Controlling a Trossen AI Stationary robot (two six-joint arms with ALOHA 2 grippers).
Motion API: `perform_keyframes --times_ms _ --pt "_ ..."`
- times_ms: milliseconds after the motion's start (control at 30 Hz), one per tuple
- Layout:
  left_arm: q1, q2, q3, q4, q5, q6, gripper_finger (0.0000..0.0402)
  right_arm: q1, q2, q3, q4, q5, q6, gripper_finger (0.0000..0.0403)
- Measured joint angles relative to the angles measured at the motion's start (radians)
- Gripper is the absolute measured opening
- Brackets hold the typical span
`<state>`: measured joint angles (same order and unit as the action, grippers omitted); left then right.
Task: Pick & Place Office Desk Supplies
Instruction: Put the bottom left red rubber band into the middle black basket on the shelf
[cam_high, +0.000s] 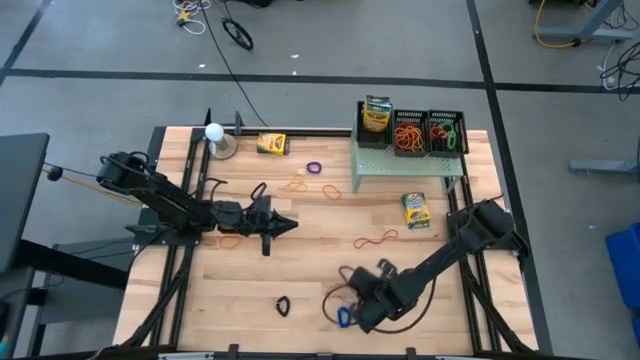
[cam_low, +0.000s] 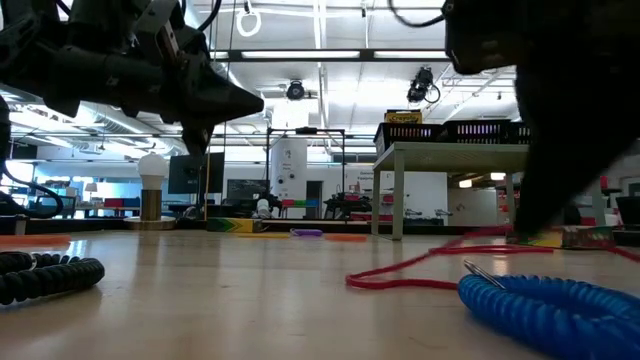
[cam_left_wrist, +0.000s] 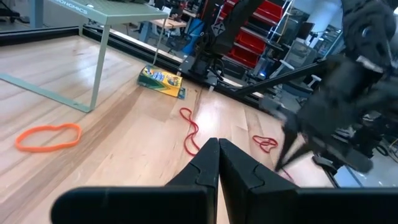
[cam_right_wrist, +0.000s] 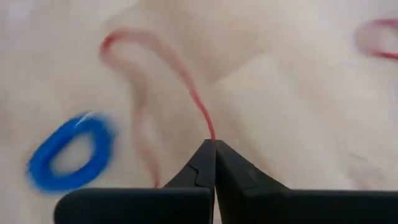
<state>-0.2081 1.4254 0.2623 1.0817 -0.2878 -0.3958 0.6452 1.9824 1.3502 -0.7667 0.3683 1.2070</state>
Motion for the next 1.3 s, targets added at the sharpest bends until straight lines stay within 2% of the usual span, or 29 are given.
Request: perform_keyframes --times_ms 67,333,500,600,700,867,1033,1100,1233,1300 --pt "0.000 0.000 0.000 -0.007 0.000 0.000 0.0013 -0.006 -0.019 0.000 -0.046 0.019 0.111 0.0002" --pt "0.000 0.000 0.000 -0.014 0.000 -0.003 0.0013 -0.028 -0.040 -0.001 -0.195 -0.018 0.706 0.0001" --pt "-0.002 0.000 0.000 -0.017 0.000 -0.019 0.0013 0.002 -0.117 -0.001 -0.345 0.049 0.892 0.0001" --pt "-0.002 0.000 0.000 -0.017 0.000 -0.021 0.0013 0.015 -0.174 -0.001 -0.436 0.078 0.870 0.0001" --pt "-0.001 0.000 0.000 -0.018 0.000 -0.011 0.0013 0.005 -0.185 -0.001 -0.440 0.081 0.779 0.0001" --pt "0.000 0.000 0.000 -0.021 -0.014 -0.001 0.0013 -0.036 -0.138 -0.004 -0.349 0.035 0.705 0.0000" --pt "0.000 0.000 0.000 -0.030 -0.027 0.003 0.0013 -0.083 -0.132 -0.004 -0.158 0.021 0.579 0.0000" --pt "0.000 0.000 0.000 -0.034 -0.026 0.003 0.0013 -0.101 -0.132 -0.004 -0.166 0.002 0.555 0.0000" --pt "0.000 0.000 0.000 -0.034 -0.027 0.012 0.0013 -0.131 -0.130 -0.057 -0.167 -0.083 0.549 0.0000" --pt "0.000 0.000 0.000 -0.034 -0.027 0.014 0.0013 -0.139 -0.129 -0.104 -0.095 -0.128 0.540 0.0000"
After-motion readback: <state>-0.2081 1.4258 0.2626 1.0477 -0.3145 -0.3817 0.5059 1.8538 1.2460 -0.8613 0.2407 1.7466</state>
